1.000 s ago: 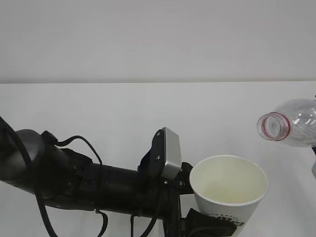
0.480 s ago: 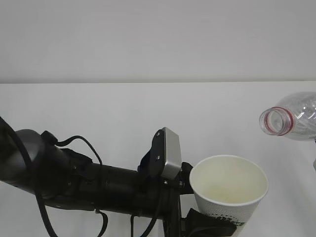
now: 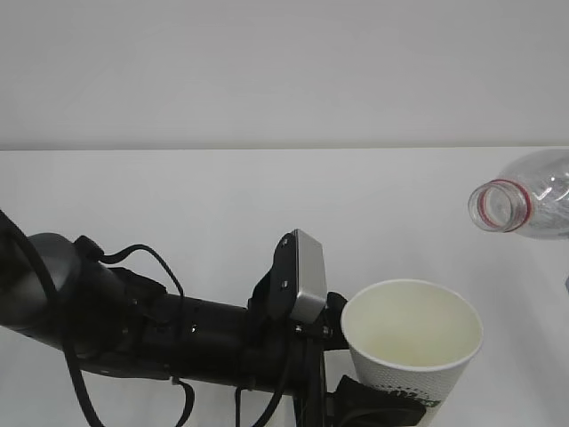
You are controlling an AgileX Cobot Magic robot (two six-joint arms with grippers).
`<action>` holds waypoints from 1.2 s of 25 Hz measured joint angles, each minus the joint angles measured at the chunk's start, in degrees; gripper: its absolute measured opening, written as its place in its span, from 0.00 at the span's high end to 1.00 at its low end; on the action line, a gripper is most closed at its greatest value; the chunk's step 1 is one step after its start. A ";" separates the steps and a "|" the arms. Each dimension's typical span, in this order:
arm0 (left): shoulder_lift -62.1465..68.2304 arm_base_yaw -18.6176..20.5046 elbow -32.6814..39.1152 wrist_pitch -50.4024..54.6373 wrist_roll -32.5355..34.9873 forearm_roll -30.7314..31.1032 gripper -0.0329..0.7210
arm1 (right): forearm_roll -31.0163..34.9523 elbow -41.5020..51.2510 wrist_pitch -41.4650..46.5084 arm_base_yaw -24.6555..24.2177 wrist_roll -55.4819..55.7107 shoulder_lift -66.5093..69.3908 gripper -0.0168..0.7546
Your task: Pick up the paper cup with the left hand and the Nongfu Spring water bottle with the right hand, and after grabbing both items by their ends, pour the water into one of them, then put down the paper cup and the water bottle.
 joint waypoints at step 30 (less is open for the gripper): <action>0.00 0.00 0.00 -0.26 0.00 0.00 0.24 | 0.47 -2.45 -5.02 0.00 -4.09 3.68 0.40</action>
